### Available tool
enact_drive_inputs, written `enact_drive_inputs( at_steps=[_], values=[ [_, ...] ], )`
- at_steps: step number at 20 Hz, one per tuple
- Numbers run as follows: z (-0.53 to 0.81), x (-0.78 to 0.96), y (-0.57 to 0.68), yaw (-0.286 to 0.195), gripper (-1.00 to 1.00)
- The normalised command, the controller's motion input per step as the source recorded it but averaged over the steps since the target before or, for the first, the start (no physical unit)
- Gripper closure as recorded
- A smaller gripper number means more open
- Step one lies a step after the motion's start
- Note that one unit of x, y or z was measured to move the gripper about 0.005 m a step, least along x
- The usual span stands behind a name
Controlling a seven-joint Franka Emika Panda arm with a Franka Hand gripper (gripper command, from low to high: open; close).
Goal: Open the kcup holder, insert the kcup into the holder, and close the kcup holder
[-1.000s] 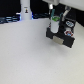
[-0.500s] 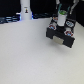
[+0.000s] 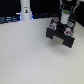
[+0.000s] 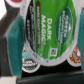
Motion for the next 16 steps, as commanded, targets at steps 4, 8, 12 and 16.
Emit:
enact_drive_inputs(
  at_steps=[4,8,12,16],
  values=[
    [-0.33,-0.37,-0.01,0.102,1.00],
    [-0.31,-0.17,-0.13,0.049,1.00],
    [-0.18,-0.01,0.03,0.012,1.00],
    [0.00,0.08,0.21,0.006,1.00]
  ],
)
